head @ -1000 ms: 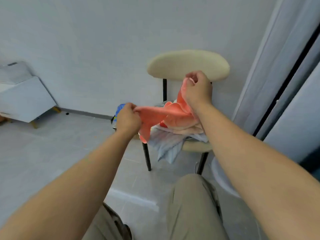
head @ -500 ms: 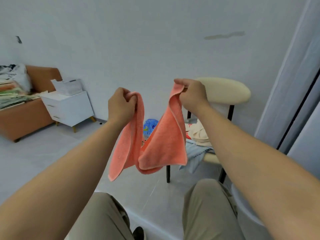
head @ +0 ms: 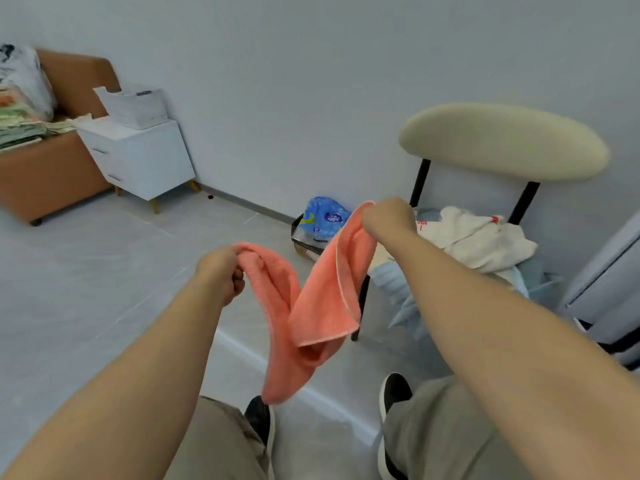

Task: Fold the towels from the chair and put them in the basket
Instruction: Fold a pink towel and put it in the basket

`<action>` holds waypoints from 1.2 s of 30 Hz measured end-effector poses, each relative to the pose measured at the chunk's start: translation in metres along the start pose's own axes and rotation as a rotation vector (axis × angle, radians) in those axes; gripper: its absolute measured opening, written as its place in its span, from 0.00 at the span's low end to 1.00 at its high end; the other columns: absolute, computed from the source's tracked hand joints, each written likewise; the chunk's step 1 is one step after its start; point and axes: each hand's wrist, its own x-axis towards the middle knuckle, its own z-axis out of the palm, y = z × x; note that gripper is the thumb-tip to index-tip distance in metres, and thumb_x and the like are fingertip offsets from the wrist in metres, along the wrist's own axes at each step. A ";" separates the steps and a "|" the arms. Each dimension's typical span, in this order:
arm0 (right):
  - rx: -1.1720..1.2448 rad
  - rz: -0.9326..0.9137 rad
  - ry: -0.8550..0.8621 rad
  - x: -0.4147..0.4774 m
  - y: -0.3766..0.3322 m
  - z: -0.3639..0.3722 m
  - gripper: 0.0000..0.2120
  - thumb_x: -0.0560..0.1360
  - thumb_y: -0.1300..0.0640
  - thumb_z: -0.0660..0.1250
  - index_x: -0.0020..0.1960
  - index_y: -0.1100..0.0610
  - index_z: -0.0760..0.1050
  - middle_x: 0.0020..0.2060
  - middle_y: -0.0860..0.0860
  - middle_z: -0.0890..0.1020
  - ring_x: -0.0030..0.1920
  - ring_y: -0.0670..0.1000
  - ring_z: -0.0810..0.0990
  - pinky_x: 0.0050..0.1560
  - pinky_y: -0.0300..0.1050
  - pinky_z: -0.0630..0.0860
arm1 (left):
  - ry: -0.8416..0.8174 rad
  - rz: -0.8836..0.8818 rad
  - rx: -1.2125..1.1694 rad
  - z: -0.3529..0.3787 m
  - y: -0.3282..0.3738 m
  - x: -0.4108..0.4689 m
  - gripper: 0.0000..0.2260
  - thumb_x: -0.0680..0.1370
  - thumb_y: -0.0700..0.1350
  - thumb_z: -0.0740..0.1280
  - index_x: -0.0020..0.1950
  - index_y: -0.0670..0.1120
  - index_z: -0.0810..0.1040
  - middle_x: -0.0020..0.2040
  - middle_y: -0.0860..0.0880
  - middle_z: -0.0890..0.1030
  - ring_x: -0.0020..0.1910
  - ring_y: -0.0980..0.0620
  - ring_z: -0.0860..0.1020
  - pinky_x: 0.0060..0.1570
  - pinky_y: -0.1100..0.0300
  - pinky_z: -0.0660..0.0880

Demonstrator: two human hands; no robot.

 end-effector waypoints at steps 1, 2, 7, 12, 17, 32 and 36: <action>0.061 0.112 -0.065 0.017 0.006 0.009 0.12 0.78 0.60 0.60 0.56 0.62 0.80 0.57 0.61 0.82 0.56 0.60 0.81 0.51 0.46 0.75 | 0.026 -0.063 0.007 0.001 -0.004 0.014 0.08 0.77 0.43 0.68 0.38 0.47 0.73 0.26 0.50 0.68 0.19 0.55 0.64 0.21 0.68 0.63; 0.139 0.230 -0.129 0.026 0.007 0.015 0.14 0.77 0.63 0.61 0.60 0.61 0.79 0.58 0.61 0.82 0.53 0.58 0.81 0.53 0.47 0.77 | 0.027 -0.106 -0.008 0.002 -0.007 0.028 0.10 0.78 0.43 0.67 0.37 0.47 0.71 0.24 0.51 0.67 0.19 0.55 0.64 0.21 0.67 0.62; 0.468 0.419 -0.245 0.059 0.033 0.049 0.12 0.67 0.63 0.63 0.47 0.63 0.82 0.44 0.59 0.85 0.42 0.58 0.85 0.43 0.52 0.83 | -0.016 -0.187 -0.221 0.000 -0.025 0.081 0.13 0.81 0.45 0.64 0.37 0.47 0.67 0.25 0.50 0.64 0.16 0.55 0.61 0.19 0.69 0.61; 0.382 0.337 -0.153 0.057 0.057 0.085 0.10 0.79 0.60 0.61 0.40 0.54 0.74 0.38 0.50 0.79 0.39 0.52 0.78 0.40 0.42 0.74 | -0.038 -0.119 -0.367 0.001 -0.052 0.101 0.06 0.80 0.40 0.62 0.42 0.42 0.72 0.30 0.47 0.67 0.20 0.53 0.65 0.24 0.62 0.66; 0.529 0.389 -0.237 0.042 0.096 0.130 0.15 0.77 0.73 0.59 0.48 0.58 0.80 0.37 0.54 0.82 0.37 0.52 0.80 0.43 0.46 0.76 | -0.137 -0.007 -0.185 0.011 -0.057 0.101 0.05 0.78 0.32 0.61 0.50 0.36 0.76 0.39 0.41 0.77 0.35 0.48 0.80 0.39 0.59 0.81; 0.731 0.733 -0.450 0.048 0.090 0.215 0.08 0.74 0.62 0.73 0.51 0.65 0.80 0.43 0.61 0.81 0.45 0.58 0.80 0.58 0.59 0.78 | 0.126 0.242 0.288 0.010 -0.054 0.143 0.12 0.78 0.42 0.70 0.58 0.48 0.72 0.47 0.43 0.84 0.41 0.47 0.86 0.44 0.47 0.84; 0.504 0.521 -0.284 0.050 0.101 0.226 0.07 0.71 0.56 0.74 0.39 0.58 0.78 0.40 0.59 0.84 0.44 0.60 0.85 0.52 0.61 0.82 | 0.039 0.236 0.282 0.005 -0.055 0.140 0.08 0.79 0.33 0.65 0.49 0.47 0.75 0.45 0.40 0.83 0.41 0.43 0.85 0.43 0.48 0.84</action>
